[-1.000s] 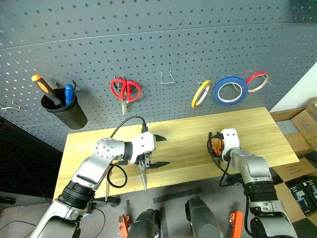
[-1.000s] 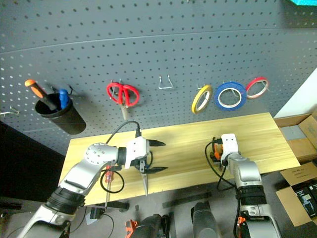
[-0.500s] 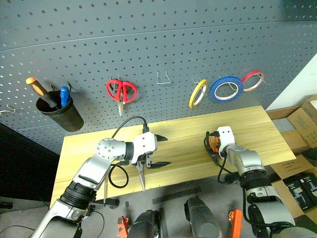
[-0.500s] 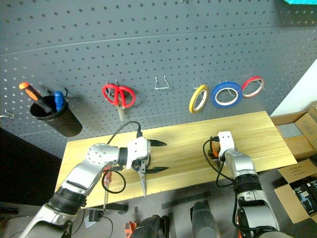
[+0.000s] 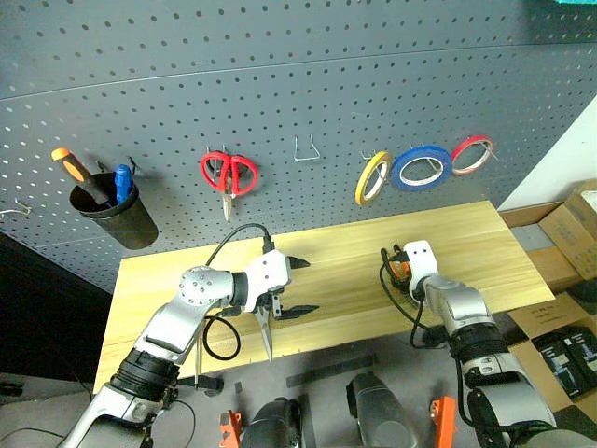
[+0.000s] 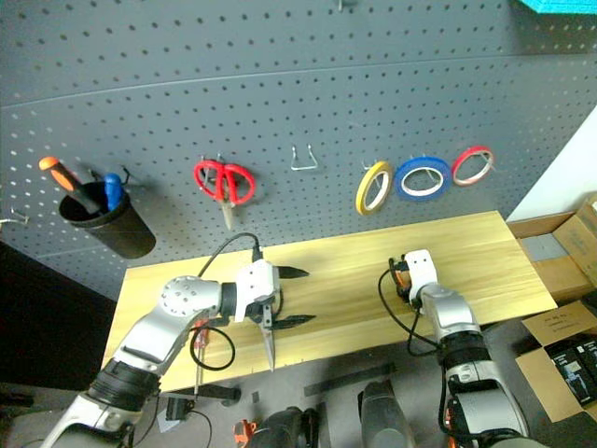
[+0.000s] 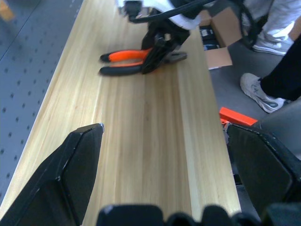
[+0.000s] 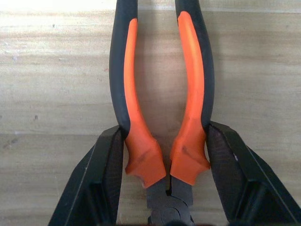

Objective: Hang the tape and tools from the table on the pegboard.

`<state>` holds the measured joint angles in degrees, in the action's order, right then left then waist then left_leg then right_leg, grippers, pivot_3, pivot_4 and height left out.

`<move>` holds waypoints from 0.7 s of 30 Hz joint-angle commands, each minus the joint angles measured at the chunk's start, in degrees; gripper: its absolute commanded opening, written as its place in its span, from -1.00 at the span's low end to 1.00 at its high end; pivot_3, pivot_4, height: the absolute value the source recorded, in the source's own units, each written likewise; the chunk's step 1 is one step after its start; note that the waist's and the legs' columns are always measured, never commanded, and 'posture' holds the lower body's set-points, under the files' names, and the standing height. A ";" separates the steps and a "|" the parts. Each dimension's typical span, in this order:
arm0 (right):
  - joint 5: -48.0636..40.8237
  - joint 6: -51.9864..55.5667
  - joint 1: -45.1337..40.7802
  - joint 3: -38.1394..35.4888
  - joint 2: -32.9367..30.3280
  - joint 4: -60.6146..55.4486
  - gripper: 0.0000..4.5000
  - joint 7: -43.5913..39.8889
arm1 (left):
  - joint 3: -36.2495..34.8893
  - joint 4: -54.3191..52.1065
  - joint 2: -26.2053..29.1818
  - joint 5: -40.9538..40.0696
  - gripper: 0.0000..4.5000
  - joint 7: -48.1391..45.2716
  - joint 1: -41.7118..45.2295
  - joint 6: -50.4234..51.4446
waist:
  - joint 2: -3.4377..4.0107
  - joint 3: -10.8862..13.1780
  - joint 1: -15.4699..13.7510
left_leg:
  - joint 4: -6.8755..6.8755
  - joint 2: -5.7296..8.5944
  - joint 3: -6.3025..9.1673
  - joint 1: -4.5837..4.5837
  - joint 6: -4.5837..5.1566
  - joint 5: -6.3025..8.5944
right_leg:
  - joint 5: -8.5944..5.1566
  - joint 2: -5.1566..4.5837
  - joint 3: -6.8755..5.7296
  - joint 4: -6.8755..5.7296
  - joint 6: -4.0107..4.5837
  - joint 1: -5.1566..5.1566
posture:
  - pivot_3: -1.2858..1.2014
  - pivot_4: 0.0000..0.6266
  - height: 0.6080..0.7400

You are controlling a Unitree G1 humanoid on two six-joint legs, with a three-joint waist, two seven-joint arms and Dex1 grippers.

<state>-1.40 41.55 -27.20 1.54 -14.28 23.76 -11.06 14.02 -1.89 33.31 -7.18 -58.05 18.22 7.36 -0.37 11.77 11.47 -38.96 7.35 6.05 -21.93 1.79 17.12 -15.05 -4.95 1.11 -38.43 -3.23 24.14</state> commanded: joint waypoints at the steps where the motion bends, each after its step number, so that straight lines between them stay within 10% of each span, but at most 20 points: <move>1: 0.11 2.41 2.79 0.64 0.37 -12.13 -0.07 0.40 | -3.94 -3.32 0.43 -2.44 1.00 1.64 -1.47 1.21 | 0.01 0.01 -0.01 | 0.01 0.00 -0.02 0.00 0.00 0.00 | 0.00 0.00 0.02 -0.05 0.00 0.04 | -0.19 -0.37 1.00; 13: -0.09 3.82 16.91 9.82 6.30 -60.79 -0.07 3.02 | -18.74 -12.10 -1.53 -10.25 1.00 13.32 -10.03 8.51 | 0.01 0.01 -0.39 | 0.01 -0.02 -0.04 0.02 -0.05 -0.02 | -0.01 0.01 0.07 -0.23 -0.01 0.13 | -0.18 -0.35 1.00; 21: 2.96 -12.41 1.19 10.90 10.35 -53.72 -0.07 4.93 | -24.80 -18.75 -4.97 -15.48 1.00 21.56 -11.46 14.30 | -0.11 -0.03 -0.72 | -0.04 -0.02 0.00 0.15 -0.18 -0.09 | 0.01 0.01 -0.07 -0.35 -0.03 0.09 | -0.16 -0.37 1.00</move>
<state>1.28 34.10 -23.52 12.66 -5.05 -31.88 -6.15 -9.21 -18.03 28.67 -21.15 -37.75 6.80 21.07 -0.48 11.73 10.76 -38.98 7.33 6.04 -21.78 1.60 17.03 -15.04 -4.94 1.05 -38.82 -3.26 24.24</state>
